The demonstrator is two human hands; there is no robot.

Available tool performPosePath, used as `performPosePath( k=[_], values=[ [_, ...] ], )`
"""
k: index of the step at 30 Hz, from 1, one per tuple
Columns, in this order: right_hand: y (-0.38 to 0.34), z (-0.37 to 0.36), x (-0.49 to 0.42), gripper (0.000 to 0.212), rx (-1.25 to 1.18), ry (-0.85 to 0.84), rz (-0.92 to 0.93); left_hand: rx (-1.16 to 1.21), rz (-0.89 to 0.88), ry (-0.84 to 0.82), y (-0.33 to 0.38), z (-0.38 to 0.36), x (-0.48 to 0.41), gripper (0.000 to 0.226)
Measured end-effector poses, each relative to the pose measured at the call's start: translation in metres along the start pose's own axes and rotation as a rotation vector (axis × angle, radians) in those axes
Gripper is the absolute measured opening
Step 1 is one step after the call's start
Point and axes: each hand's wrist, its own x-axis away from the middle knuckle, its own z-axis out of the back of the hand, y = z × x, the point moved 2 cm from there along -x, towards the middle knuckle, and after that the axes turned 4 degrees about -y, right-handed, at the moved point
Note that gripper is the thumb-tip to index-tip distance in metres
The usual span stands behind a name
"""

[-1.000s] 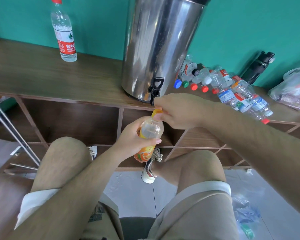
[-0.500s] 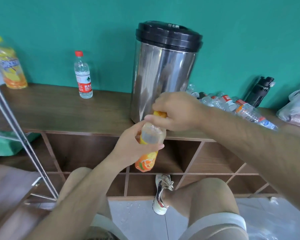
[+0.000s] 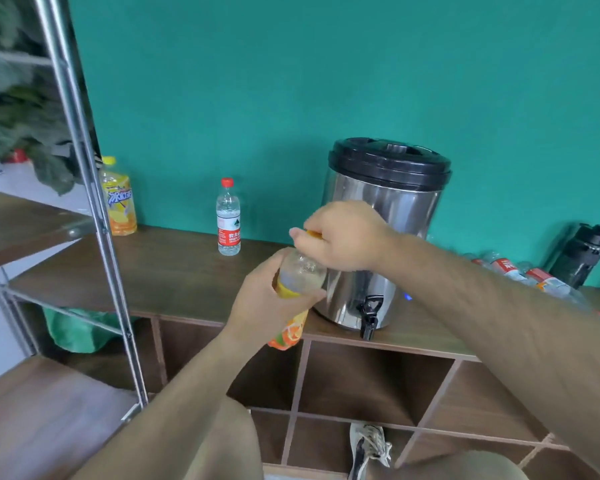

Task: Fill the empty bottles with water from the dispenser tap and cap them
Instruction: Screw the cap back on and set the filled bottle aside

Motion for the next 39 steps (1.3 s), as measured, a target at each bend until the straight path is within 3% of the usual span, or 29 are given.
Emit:
performPosePath(
  k=[5,7,11,15,18,21,24,27,29,33,39],
  values=[
    [-0.018,-0.005,-0.035,0.058,-0.011,-0.077,-0.353,-0.420,0.013,0.322,-0.015,0.008,-0.008,0.054],
    [-0.024,-0.004,-0.045,0.062,-0.022,-0.047,-0.317,-0.366,0.000,0.352,-0.023,0.016,-0.012,0.052],
    [-0.025,-0.008,-0.057,0.067,0.021,0.036,-0.015,-0.008,0.053,0.159,-0.029,0.032,-0.016,0.043],
    [-0.026,-0.016,-0.070,0.062,0.017,-0.021,-0.207,-0.149,0.059,0.287,-0.039,0.026,-0.022,0.040],
    [-0.031,-0.024,-0.081,0.057,-0.008,-0.017,-0.309,-0.214,0.038,0.372,-0.046,0.022,-0.029,0.050],
    [-0.028,-0.029,-0.091,0.056,-0.043,0.002,-0.334,-0.151,0.079,0.266,-0.061,0.023,-0.041,0.066],
    [-0.024,-0.042,-0.100,0.056,-0.072,-0.012,-0.378,-0.040,0.291,0.090,-0.093,0.022,-0.049,0.085],
    [-0.023,-0.066,-0.108,0.056,-0.121,-0.055,-0.408,-0.094,0.394,0.022,-0.124,0.017,-0.047,0.057],
    [-0.022,-0.089,-0.108,0.055,-0.247,-0.059,-0.425,-0.081,0.401,0.050,-0.141,0.014,-0.047,0.044],
    [-0.028,-0.142,-0.108,0.056,-0.718,-0.036,-0.436,-0.091,0.402,0.076,-0.168,0.010,-0.066,0.041],
    [-0.011,-0.180,-0.142,0.043,-0.957,0.043,-0.547,-0.114,0.422,0.092,-0.198,0.003,-0.115,0.047]
  ],
)
